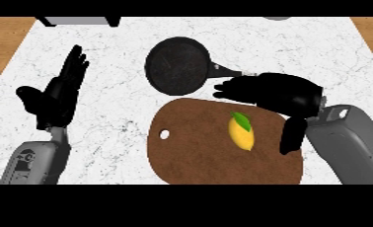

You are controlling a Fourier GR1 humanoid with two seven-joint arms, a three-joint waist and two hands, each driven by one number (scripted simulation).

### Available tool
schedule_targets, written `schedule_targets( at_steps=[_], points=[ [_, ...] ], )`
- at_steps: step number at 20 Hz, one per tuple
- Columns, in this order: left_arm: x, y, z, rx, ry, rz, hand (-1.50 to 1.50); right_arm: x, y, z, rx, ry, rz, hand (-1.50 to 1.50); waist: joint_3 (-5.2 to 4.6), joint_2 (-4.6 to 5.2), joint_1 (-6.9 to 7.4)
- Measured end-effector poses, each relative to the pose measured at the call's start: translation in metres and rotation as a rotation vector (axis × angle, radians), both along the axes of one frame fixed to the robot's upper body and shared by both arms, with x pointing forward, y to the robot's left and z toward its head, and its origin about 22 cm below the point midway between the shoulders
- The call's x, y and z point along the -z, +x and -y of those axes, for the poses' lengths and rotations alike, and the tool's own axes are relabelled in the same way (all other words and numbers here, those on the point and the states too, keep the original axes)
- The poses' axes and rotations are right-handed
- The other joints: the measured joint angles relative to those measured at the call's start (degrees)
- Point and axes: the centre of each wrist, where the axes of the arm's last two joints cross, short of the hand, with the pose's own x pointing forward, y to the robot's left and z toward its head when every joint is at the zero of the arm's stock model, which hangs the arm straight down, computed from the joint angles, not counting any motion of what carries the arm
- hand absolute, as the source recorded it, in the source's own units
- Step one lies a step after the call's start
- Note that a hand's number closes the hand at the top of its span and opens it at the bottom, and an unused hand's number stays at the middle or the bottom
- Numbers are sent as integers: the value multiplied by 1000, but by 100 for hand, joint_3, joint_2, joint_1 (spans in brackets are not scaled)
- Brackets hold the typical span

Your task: Pick the lemon from the cutting board and place it in the pan

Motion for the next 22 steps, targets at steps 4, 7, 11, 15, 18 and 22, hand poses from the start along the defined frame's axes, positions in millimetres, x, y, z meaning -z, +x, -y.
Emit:
schedule_targets(
  at_steps=[4, 7, 11, 15, 18, 22],
  points=[
    [0, -2, 4, 2, 4, 5, 0, 6, 1, -7, -6, -93, 46, -150, 1, 1, 9],
    [-5, -1, 0, 4, 2, 9, 0, 17, 1, -12, -7, -137, 66, -150, 1, 1, 6],
    [-6, 0, -7, -1, -3, 3, 0, 21, 0, -18, -9, -186, 77, -150, 0, -1, -2],
    [-9, 2, 1, -2, -7, 6, 0, 35, 2, -23, -13, -202, 71, -150, 0, -1, -2],
    [-4, 5, 0, -3, -9, 3, 0, 44, 4, -30, -13, -213, 79, -150, 0, 1, -5],
    [-4, 0, -9, -1, -5, 4, 0, 54, -2, -35, -18, -248, 88, -150, 1, -1, -9]
  ],
)
